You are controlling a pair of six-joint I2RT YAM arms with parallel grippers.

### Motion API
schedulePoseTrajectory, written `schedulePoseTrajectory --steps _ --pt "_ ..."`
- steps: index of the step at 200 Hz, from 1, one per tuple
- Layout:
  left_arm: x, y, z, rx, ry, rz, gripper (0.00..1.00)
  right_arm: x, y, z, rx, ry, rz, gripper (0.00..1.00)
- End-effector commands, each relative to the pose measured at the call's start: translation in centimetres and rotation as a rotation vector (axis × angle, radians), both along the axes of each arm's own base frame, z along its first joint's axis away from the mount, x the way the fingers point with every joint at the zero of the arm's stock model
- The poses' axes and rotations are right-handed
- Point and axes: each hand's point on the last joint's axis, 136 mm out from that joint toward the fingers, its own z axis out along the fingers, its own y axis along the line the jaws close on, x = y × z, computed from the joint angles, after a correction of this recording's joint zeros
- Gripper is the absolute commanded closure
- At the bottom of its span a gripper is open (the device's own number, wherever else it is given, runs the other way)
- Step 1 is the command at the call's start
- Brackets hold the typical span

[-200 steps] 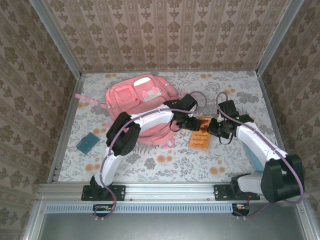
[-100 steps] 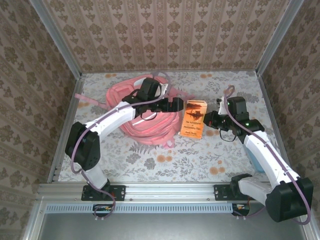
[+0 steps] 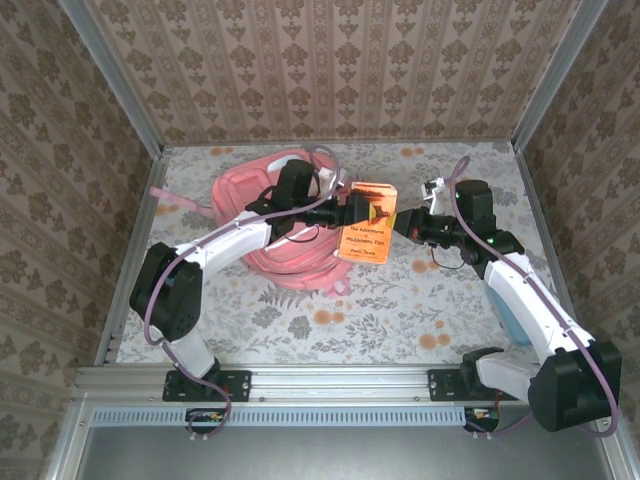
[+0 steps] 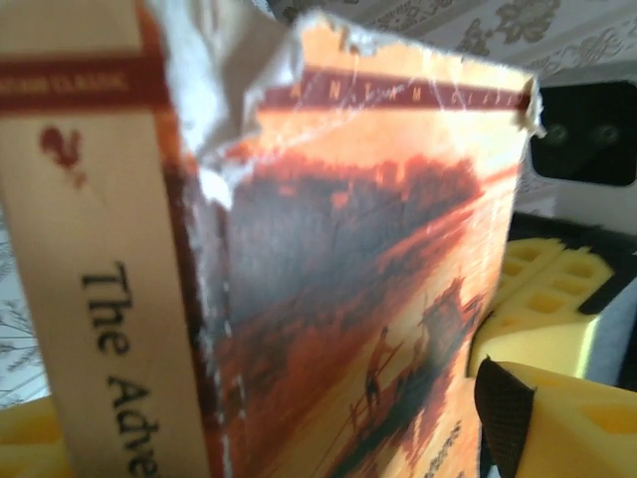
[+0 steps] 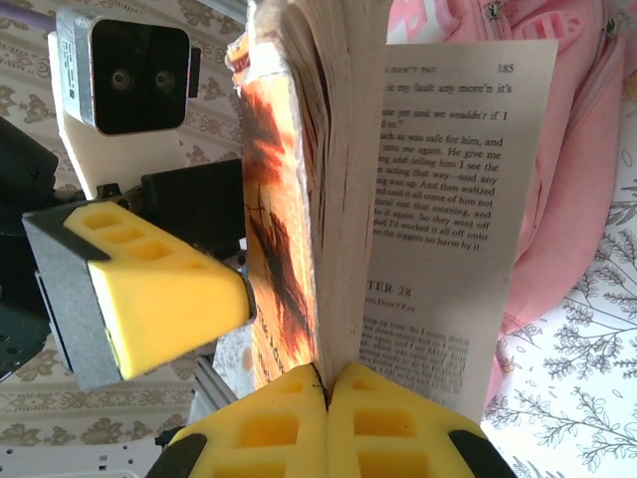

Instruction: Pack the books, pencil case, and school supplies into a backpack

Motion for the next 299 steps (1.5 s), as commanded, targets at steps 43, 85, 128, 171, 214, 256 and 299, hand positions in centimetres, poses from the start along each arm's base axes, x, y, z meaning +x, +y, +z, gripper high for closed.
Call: schedulePoseTrajectory --steps 43,85,128,171,214,256,299 --pt "0.0 1.1 2.3 -0.08 -0.021 0.004 0.67 1.0 -0.3 1.5 0.008 -0.043 -0.005 1.0" --pt "2.3 3.2 3.1 -0.084 -0.046 0.151 0.87 1.3 -1.5 0.6 -0.001 0.012 -0.096 0.39" --pt "6.0 7.3 5.1 -0.125 -0.076 0.432 0.87 1.8 -0.4 1.0 0.229 0.025 -0.152 0.1" --pt "7.5 9.6 8.7 -0.243 -0.115 0.608 0.86 2.0 3.2 2.6 0.391 0.045 -0.132 0.01" --pt "7.7 10.2 11.3 -0.389 -0.106 0.677 0.86 3.1 6.2 4.6 0.511 0.03 -0.143 0.0" --pt "7.6 9.4 11.5 -0.429 -0.071 0.684 0.86 4.5 8.6 6.2 0.609 0.049 -0.113 0.0" --pt "8.0 9.1 10.6 -0.471 0.002 0.718 0.87 6.4 8.9 5.6 0.693 0.131 -0.172 0.0"
